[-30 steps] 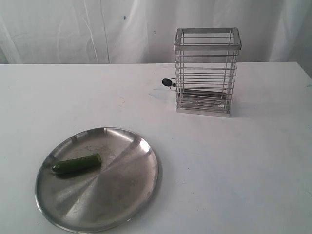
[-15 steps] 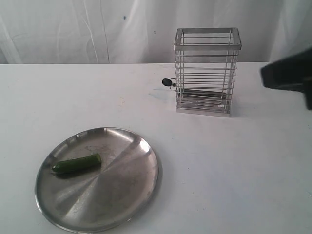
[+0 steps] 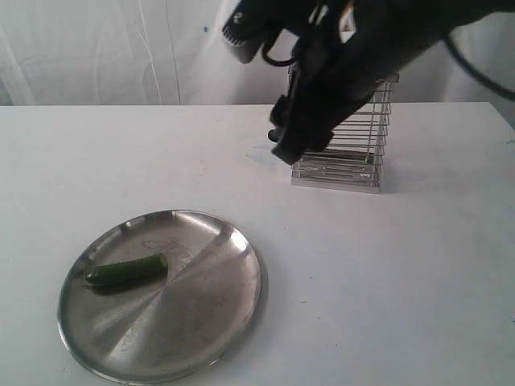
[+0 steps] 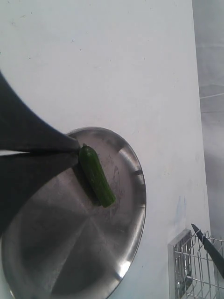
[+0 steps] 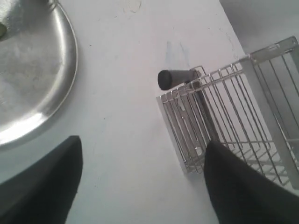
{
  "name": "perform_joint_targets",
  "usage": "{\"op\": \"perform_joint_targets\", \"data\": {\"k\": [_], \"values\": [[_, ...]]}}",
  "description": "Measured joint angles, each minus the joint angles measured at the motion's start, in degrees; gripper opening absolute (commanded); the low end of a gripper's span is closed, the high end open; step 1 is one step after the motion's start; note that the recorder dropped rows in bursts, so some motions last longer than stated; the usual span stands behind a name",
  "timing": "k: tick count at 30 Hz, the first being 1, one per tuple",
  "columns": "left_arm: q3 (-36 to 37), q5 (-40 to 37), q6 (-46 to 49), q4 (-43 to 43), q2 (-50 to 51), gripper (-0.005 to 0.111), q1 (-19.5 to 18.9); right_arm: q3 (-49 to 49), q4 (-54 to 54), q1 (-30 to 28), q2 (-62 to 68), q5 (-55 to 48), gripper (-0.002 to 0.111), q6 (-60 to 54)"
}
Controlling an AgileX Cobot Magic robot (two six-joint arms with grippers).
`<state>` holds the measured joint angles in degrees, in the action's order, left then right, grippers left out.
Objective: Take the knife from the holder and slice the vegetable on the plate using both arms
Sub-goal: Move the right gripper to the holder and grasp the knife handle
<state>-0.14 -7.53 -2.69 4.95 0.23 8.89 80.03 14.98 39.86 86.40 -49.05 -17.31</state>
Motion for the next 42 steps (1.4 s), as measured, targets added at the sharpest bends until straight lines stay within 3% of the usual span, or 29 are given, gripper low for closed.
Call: {"op": "perform_joint_targets", "data": {"k": [11, 32, 38, 42], "values": [[0.0, 0.0, 0.0, 0.0, 0.0, 0.000, 0.0, 13.6, 16.3, 2.6, 20.7, -5.0, 0.068, 3.3], [0.0, 0.0, 0.0, 0.0, 0.0, 0.000, 0.0, 18.6, 23.0, 0.6, 31.0, -1.6, 0.067, 8.3], [0.0, 0.0, 0.0, 0.0, 0.0, 0.000, 0.0, 18.6, 23.5, 0.0, 31.5, -1.5, 0.054, 9.2], [0.0, 0.0, 0.0, 0.0, 0.0, 0.000, 0.0, 18.6, 23.6, -0.5, 32.5, -1.6, 0.039, 9.4]]}}
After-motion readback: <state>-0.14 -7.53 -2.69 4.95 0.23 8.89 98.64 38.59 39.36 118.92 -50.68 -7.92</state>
